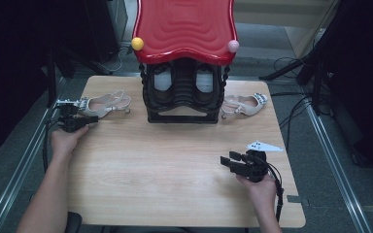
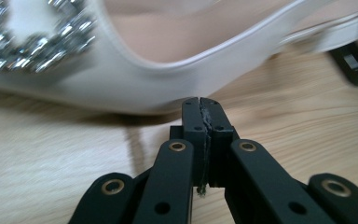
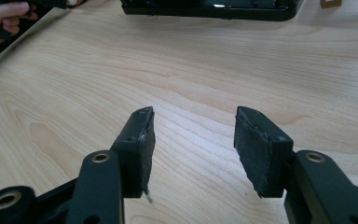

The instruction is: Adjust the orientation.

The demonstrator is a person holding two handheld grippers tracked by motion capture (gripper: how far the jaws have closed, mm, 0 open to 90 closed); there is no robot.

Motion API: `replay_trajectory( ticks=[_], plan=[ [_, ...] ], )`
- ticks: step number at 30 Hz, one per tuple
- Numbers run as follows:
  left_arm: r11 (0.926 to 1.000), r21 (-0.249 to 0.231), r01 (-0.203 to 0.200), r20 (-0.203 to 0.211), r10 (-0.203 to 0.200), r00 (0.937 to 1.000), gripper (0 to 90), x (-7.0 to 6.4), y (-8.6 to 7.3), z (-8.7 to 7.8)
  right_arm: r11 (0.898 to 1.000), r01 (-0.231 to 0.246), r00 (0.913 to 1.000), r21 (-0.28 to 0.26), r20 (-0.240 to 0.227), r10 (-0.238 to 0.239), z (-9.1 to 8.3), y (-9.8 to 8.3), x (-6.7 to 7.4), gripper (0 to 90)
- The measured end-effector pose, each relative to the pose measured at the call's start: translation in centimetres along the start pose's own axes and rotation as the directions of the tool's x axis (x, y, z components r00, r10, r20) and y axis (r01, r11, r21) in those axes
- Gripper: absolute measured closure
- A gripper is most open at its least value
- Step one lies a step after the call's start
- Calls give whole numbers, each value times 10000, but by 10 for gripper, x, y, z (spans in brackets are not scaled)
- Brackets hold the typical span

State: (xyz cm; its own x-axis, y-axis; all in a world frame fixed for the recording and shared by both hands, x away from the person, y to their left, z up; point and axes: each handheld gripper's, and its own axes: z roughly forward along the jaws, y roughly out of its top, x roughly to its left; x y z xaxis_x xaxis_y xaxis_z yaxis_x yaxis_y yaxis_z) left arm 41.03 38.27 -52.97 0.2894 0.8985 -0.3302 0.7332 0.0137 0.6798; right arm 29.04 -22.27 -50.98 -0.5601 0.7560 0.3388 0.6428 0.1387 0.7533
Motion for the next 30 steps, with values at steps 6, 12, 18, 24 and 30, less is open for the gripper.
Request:
replay_trajectory(
  ticks=[6,12,18,24,30],
  plan=[
    [9972,-87,-738,61,738,9973,898,-30,17,-6,9999,-147,9999,-78,-66,147,-1,-1,-2,483],
    [9971,-328,-692,216,700,9973,896,-43,39,-8,9996,-239,9997,-126,-28,238,-3,0,-6,484],
    [9961,-522,-715,109,722,9973,892,-55,60,-5,9996,-290,9995,-76,-98,289,-2,-1,-6,483],
    [9972,-366,-659,-111,655,9978,892,-60,72,12,9997,-237,9996,37,-157,238,0,-2,-5,481],
    [9979,205,-608,-69,610,9981,885,-61,65,27,9996,-258,9996,106,-109,259,1,-2,-5,480]
  ],
)
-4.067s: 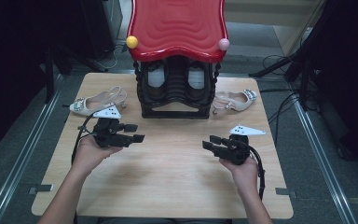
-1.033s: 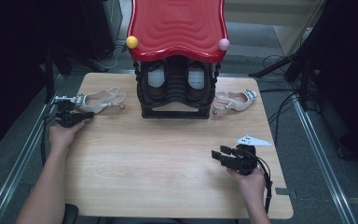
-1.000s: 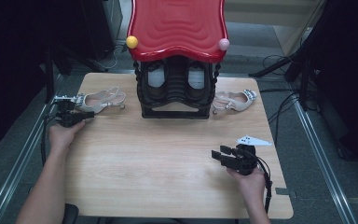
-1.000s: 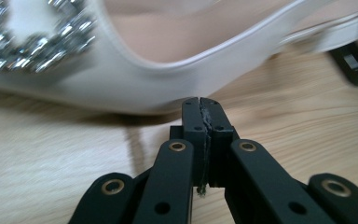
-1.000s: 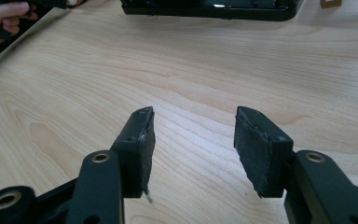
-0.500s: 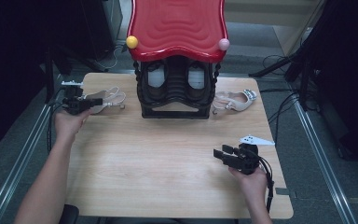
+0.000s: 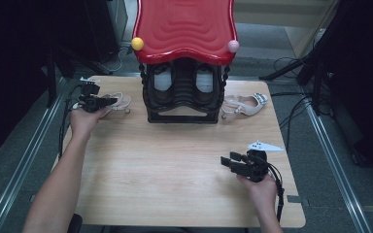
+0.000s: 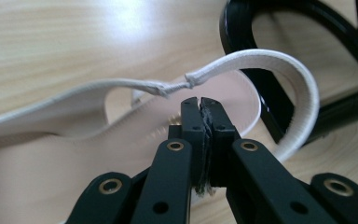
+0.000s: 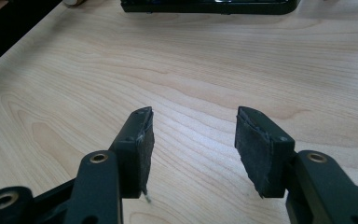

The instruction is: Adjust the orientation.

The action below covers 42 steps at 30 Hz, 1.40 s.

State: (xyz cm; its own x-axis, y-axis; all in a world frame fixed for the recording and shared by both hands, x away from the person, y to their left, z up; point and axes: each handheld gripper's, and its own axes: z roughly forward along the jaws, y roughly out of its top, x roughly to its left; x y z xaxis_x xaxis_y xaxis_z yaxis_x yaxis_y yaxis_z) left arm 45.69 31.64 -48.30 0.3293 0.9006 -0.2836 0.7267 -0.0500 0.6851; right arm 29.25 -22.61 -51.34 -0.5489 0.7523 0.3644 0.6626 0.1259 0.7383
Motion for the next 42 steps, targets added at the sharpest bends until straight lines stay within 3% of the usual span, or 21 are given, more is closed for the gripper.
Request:
replay_trajectory(
  ticks=[10,16,23,34,42],
  plan=[
    [9999,123,-2,1,2,10000,883,0,-12,-3,9999,106,9999,29,-34,-106,2,1,2,475],
    [9992,402,92,-196,-84,9998,882,6,-16,-8,9999,107,9999,60,-129,-106,4,3,2,476],
    [9970,774,-53,-572,98,9983,881,14,-20,-16,9997,209,9995,98,-235,-207,10,6,4,476],
    [9949,1000,-98,-838,182,9963,877,20,-25,-23,9994,313,9988,152,-369,-308,16,10,7,476],
    [9948,974,289,-926,-198,9955,873,31,-26,-30,9992,353,9984,171,-452,-345,18,11,8,477]
  ],
)
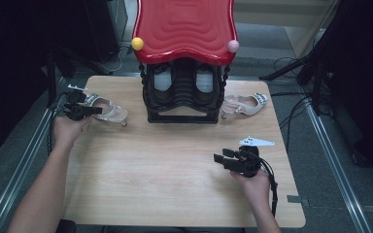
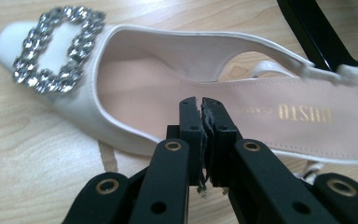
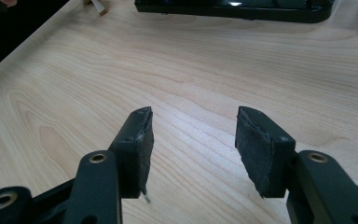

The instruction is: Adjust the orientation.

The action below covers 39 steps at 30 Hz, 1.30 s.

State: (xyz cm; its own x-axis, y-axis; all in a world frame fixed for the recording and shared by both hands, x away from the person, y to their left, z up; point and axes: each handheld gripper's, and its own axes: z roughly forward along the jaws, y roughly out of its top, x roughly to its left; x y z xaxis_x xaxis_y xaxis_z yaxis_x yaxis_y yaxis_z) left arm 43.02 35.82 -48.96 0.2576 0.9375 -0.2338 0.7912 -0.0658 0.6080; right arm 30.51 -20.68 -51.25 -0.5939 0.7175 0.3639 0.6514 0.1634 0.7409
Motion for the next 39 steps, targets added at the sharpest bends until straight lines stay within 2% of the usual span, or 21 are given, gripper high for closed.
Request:
replay_trajectory(
  ticks=[3,4,5,6,13,14,17,19,22,24,26,28,32,39],
  plan=[
    [9999,-127,-56,-31,55,10000,850,-5,1,-1,10000,35,10000,40,8,-35,1,0,1,477],
    [9998,-116,-152,129,154,9998,846,-6,3,-4,10000,49,10000,40,2,-49,2,0,1,477],
    [9995,-302,-66,163,71,9998,845,-10,4,-5,10000,25,10000,54,-2,-25,2,0,1,477],
    [9995,-287,-91,245,98,9997,845,-12,5,-6,10000,26,10000,57,-4,-26,2,0,1,477],
    [9964,-362,-768,624,790,9949,860,-40,12,-14,10000,30,10000,74,-1,-30,2,0,1,477],
    [9954,-351,-888,662,909,9937,861,-45,12,-15,10000,27,10000,85,-9,-26,2,0,2,477],
    [9952,-490,-850,928,893,9917,867,-52,8,-14,9999,57,10000,98,-15,-57,2,0,2,477],
    [9949,-470,-890,933,930,9913,869,-55,4,-12,10000,41,10000,79,-27,-41,2,0,2,478],
    [9960,-328,-827,700,849,9939,869,-53,-3,-5,10000,27,10000,94,-16,-27,2,0,2,478],
    [9968,-309,-733,703,753,9947,869,-50,-8,-3,10000,44,10000,90,-36,-44,2,0,2,478],
    [9972,-347,-656,744,680,9949,872,-47,-11,-5,9999,54,10000,97,-35,-54,2,0,2,478],
    [9972,-374,-648,583,669,9961,871,-44,-13,-6,10000,39,10000,92,-31,-39,2,0,2,478],
    [9971,-182,-740,365,746,9965,872,-38,-15,-9,9999,92,9999,108,-41,-92,3,0,2,478],
    [9987,39,-501,91,501,9987,869,-25,-16,-13,9999,83,10000,136,-45,-83,3,0,3,479]
  ],
)
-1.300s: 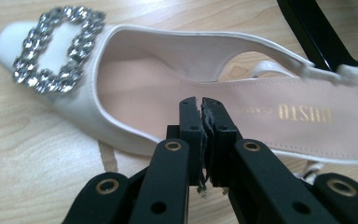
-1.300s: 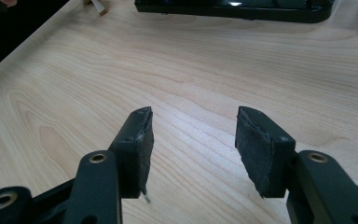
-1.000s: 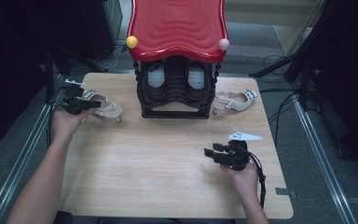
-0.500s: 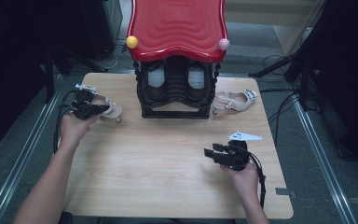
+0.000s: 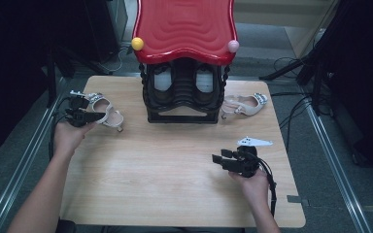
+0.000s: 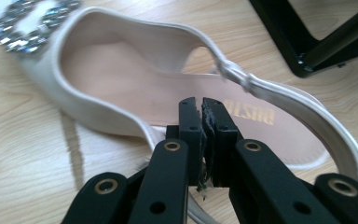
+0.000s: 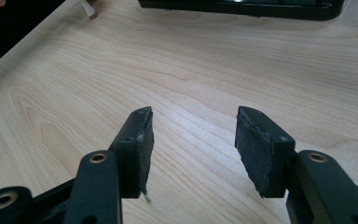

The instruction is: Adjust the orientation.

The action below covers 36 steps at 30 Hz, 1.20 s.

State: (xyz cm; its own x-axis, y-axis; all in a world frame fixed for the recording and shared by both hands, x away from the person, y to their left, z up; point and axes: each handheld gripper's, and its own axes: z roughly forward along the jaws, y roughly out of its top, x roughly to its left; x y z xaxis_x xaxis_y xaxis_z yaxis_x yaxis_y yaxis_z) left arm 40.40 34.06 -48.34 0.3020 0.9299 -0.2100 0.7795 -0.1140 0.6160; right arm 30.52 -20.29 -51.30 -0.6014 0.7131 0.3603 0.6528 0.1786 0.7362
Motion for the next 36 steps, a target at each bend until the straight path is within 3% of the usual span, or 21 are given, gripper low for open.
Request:
replay_trajectory(
  ticks=[11,13,18,23,27,33,36],
  plan=[
    [9998,122,135,-586,-128,9982,865,18,-3,-11,10000,41,10000,-16,-70,-41,3,1,1,480],
    [9997,143,182,-425,-176,9989,853,20,-3,-13,10000,54,9999,-8,-87,-54,4,1,1,480],
    [9997,-210,126,-268,-131,9996,770,12,1,-19,10000,54,9999,0,-126,-54,6,2,1,480],
    [9965,-651,518,-290,-538,9981,606,13,8,-29,10000,67,9999,24,-138,-67,6,2,2,480],
    [9952,-440,875,-474,-896,9949,531,19,7,-23,9999,111,9999,-11,-127,-111,6,2,2,480],
    [9939,39,1101,-900,-1093,9899,521,28,-2,-4,10000,96,9999,19,-113,-96,6,2,2,480],
    [9898,-31,1422,-799,-1420,9866,498,32,-7,3,10000,63,9999,76,-94,-63,6,2,2,480]
  ],
)
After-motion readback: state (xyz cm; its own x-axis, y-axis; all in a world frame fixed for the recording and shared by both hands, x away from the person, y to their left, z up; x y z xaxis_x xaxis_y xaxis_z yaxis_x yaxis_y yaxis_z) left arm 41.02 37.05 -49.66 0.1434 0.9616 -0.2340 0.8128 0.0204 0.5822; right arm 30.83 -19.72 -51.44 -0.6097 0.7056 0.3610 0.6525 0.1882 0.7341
